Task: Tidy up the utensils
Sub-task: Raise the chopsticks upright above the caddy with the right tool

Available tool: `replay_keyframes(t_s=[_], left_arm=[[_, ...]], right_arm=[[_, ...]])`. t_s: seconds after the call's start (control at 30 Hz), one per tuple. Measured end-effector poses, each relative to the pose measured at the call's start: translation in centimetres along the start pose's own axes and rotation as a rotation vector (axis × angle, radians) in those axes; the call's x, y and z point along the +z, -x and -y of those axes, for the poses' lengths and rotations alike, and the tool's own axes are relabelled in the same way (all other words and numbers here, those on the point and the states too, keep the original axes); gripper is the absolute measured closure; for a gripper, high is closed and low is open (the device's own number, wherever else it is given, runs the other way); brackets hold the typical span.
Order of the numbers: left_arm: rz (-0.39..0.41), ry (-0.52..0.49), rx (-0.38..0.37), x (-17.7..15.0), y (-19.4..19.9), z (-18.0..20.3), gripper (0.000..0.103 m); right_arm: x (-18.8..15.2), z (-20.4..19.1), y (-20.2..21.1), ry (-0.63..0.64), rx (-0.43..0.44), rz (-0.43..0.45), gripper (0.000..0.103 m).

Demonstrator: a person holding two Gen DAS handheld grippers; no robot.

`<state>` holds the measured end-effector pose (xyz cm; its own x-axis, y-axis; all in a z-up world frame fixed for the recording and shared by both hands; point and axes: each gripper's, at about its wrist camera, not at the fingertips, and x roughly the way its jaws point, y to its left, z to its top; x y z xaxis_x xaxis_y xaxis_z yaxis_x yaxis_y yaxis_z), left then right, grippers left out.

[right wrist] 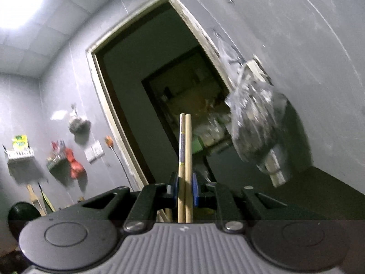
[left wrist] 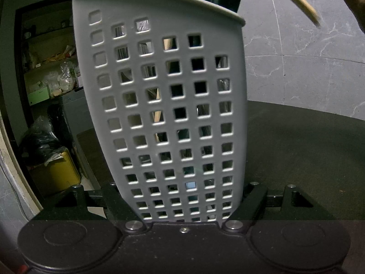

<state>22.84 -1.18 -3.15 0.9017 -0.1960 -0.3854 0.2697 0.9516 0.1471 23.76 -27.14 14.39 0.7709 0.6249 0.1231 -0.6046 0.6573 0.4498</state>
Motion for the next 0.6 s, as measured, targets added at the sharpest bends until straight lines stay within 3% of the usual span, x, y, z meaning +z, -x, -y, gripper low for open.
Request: replay_keyframes(t_s=[0.33, 0.6], left_arm=[[0.000, 0.000, 0.000, 0.0, 0.0, 0.0, 0.025], [0.001, 0.000, -0.001, 0.0, 0.0, 0.0, 0.025]], right_arm=[[1.7, -2.7, -4.0, -0.019, 0.154, 0.082, 0.088], [0.2, -3.1, -7.0, -0.033, 0.189, 0.107, 0.088]])
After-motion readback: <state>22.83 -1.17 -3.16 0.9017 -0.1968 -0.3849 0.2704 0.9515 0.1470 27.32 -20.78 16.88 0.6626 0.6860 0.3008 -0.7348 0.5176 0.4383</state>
